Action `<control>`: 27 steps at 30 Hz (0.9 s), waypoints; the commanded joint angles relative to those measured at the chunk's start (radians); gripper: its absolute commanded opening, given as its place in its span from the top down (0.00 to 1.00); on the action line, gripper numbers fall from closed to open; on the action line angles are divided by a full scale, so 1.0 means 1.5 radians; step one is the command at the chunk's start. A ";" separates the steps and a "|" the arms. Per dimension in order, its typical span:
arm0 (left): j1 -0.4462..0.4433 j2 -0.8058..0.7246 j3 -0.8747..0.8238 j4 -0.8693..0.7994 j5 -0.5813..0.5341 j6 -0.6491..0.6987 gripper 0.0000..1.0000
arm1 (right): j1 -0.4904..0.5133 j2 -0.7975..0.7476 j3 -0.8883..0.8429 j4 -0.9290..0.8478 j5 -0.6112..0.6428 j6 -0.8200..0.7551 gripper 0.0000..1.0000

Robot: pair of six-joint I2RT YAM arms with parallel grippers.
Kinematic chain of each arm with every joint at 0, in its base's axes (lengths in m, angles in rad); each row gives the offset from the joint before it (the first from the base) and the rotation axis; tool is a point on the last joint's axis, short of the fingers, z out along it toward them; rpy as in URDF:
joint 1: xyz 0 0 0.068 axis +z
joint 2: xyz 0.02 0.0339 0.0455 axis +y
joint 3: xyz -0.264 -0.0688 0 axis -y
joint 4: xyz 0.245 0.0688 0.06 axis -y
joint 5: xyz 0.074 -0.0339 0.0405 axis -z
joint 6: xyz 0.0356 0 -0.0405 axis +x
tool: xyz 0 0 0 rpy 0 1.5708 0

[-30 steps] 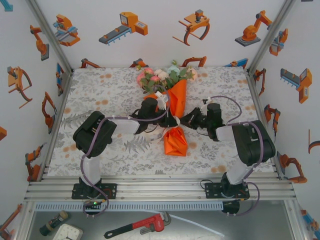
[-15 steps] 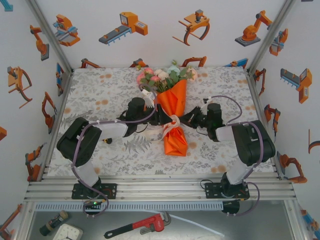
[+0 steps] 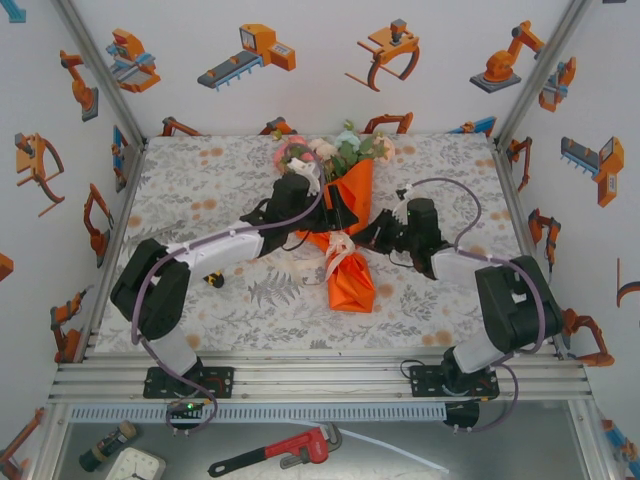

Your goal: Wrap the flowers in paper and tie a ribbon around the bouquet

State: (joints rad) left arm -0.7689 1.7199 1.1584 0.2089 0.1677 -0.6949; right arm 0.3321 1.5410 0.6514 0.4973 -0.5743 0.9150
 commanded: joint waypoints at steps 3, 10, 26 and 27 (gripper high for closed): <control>-0.007 0.037 0.056 -0.195 -0.058 0.032 0.49 | 0.006 -0.023 0.021 -0.053 0.032 -0.042 1.00; -0.006 0.076 0.070 -0.221 0.003 0.063 0.70 | 0.006 -0.034 0.034 -0.074 0.020 -0.060 1.00; 0.010 -0.016 -0.082 0.017 0.000 -0.181 0.56 | 0.012 -0.051 0.044 -0.128 0.027 -0.105 1.00; 0.005 -0.014 -0.081 0.025 0.001 -0.190 0.54 | 0.013 -0.051 0.043 -0.129 0.027 -0.106 1.00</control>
State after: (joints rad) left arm -0.7456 1.7199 1.0389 0.1371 0.1577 -0.8635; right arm 0.3405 1.4948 0.6857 0.3256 -0.5472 0.7876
